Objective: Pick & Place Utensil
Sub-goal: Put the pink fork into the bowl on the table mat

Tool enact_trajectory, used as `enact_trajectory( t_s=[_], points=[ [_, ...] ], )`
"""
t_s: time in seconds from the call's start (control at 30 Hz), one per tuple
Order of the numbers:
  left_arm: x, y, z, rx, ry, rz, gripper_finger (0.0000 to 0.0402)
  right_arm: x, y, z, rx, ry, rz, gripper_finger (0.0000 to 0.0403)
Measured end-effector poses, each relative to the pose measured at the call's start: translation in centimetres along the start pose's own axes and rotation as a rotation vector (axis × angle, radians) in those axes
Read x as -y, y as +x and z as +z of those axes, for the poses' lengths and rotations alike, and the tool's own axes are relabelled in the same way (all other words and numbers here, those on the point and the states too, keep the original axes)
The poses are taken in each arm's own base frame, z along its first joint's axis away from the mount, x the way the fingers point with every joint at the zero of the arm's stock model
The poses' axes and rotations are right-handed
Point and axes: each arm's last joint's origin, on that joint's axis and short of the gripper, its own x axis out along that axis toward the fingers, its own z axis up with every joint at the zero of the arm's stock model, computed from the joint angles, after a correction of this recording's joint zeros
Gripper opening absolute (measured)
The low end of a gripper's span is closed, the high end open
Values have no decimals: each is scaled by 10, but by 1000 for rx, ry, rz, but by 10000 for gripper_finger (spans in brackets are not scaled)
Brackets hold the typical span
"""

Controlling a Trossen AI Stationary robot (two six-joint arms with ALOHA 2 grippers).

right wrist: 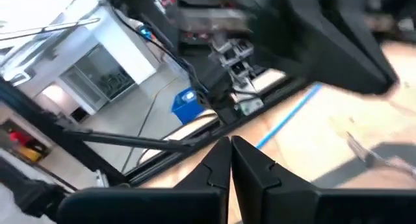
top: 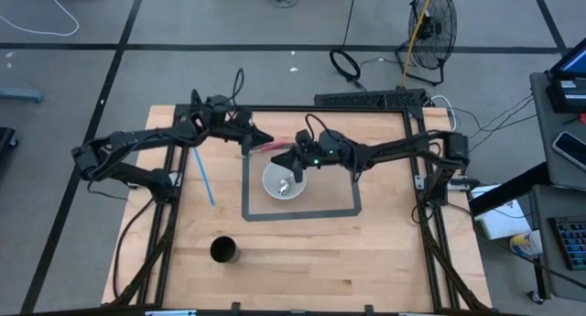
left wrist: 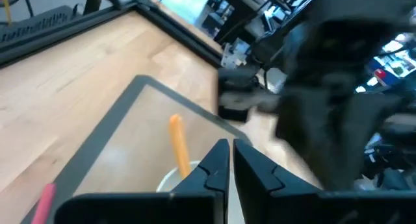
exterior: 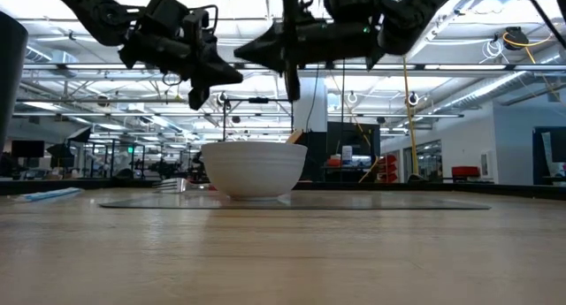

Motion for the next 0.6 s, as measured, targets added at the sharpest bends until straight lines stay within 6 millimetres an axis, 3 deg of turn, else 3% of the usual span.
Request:
enact_trajectory(
  t_s=[0.2,0.43,0.6],
  points=[
    [-15,-13,-1,-39,-19,44,25,-19,-30,23,-76,-136,-72,33],
    [-32,-24,-18,-175,-20,290,26,-38,-89,54,-156,-239,-295,72],
    [-29,-21,-21,-205,-2,306,39,-47,-133,69,-182,-248,-432,107]
  ],
)
